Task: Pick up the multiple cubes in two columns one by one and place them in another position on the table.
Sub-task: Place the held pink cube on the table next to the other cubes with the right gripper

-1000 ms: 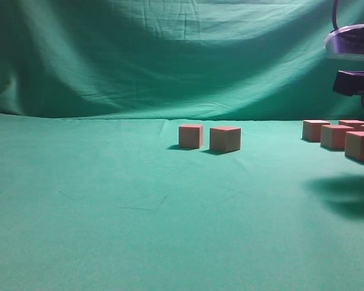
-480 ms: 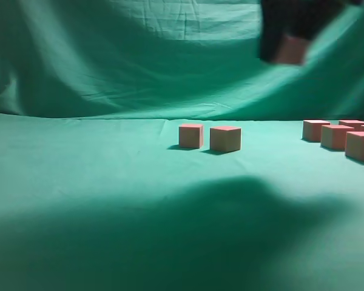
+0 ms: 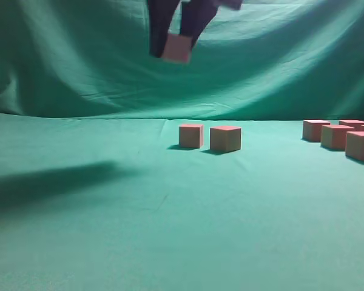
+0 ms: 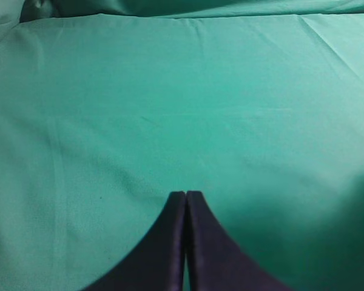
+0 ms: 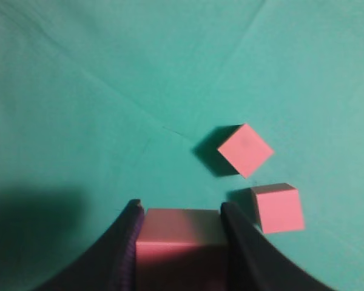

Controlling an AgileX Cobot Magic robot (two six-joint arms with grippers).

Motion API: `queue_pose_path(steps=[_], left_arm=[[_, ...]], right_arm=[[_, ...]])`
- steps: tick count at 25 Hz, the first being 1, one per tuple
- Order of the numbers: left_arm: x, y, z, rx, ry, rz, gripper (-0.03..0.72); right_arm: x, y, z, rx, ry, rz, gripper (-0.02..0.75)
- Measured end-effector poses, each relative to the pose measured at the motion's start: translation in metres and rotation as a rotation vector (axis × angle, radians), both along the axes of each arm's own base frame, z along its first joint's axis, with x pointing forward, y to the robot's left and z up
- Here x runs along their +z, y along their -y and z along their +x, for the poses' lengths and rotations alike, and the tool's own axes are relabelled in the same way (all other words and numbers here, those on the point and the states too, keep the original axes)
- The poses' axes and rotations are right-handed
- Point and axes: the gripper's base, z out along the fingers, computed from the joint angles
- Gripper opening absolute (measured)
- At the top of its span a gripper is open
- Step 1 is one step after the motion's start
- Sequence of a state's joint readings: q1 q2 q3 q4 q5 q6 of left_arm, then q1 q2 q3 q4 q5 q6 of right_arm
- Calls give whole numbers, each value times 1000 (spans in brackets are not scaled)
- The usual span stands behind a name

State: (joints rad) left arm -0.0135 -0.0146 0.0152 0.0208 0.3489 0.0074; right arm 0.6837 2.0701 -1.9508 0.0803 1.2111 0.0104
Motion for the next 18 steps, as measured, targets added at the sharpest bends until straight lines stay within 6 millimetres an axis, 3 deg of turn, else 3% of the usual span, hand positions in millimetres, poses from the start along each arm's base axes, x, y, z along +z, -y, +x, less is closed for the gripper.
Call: queue_pose_path(steps=[6,18], left_arm=[[0,0,0,0,0,0,0],[0,0,0,0,0,0,0]], right_arm=[[-33,-36,16,-30,-33,-5,283],[-78,-48,35,-137,-2,-25,283]])
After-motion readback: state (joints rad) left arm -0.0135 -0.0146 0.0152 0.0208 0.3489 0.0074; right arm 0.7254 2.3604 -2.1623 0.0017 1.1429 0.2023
